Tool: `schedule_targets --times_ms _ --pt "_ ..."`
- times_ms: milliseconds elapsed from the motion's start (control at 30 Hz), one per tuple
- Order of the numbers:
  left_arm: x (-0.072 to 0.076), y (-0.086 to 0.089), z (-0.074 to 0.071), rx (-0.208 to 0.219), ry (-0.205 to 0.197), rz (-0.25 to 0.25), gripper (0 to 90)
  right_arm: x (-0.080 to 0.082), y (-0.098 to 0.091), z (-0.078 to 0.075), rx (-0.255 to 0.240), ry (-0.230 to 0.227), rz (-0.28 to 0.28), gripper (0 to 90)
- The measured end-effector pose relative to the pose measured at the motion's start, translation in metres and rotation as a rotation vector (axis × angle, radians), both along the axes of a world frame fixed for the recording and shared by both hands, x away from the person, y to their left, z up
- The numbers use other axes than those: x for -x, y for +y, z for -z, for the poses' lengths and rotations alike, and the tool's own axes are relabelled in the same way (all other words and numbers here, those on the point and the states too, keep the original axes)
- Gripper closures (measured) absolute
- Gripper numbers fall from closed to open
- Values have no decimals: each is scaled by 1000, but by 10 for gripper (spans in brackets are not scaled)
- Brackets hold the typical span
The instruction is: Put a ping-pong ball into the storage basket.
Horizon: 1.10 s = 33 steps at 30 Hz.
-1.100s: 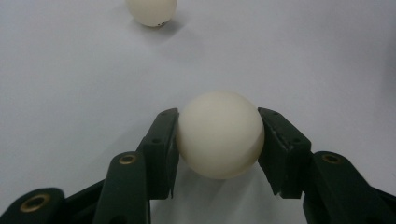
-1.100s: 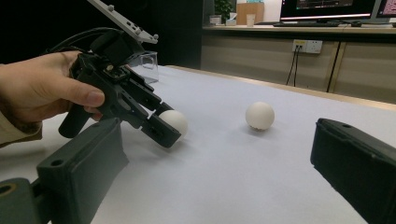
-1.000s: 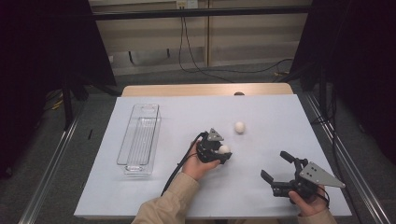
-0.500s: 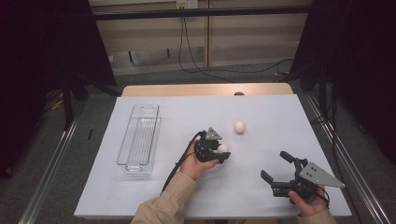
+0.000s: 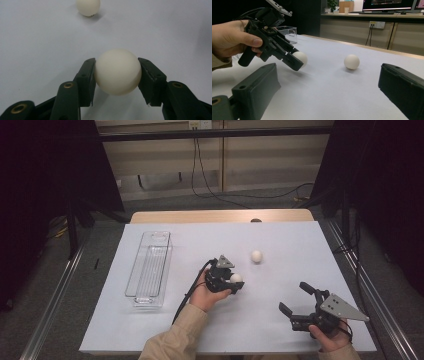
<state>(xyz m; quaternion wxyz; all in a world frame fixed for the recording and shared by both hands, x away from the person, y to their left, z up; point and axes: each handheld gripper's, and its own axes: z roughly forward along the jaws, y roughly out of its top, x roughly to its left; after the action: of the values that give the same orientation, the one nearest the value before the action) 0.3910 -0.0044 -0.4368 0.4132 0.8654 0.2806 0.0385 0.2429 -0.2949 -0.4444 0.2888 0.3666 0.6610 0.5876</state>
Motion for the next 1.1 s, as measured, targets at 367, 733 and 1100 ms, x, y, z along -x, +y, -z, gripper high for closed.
schedule_targets --times_ms 367,733,1100 --pt "0 6 -4 13 8 -18 510 0 0 0 2 1 0 21" --pt "-2 16 -9 17 10 -35 510 0 0 0 3 -1 -1 21" --pt "-3 22 -13 19 16 -48 510 0 0 0 6 -2 -1 22"
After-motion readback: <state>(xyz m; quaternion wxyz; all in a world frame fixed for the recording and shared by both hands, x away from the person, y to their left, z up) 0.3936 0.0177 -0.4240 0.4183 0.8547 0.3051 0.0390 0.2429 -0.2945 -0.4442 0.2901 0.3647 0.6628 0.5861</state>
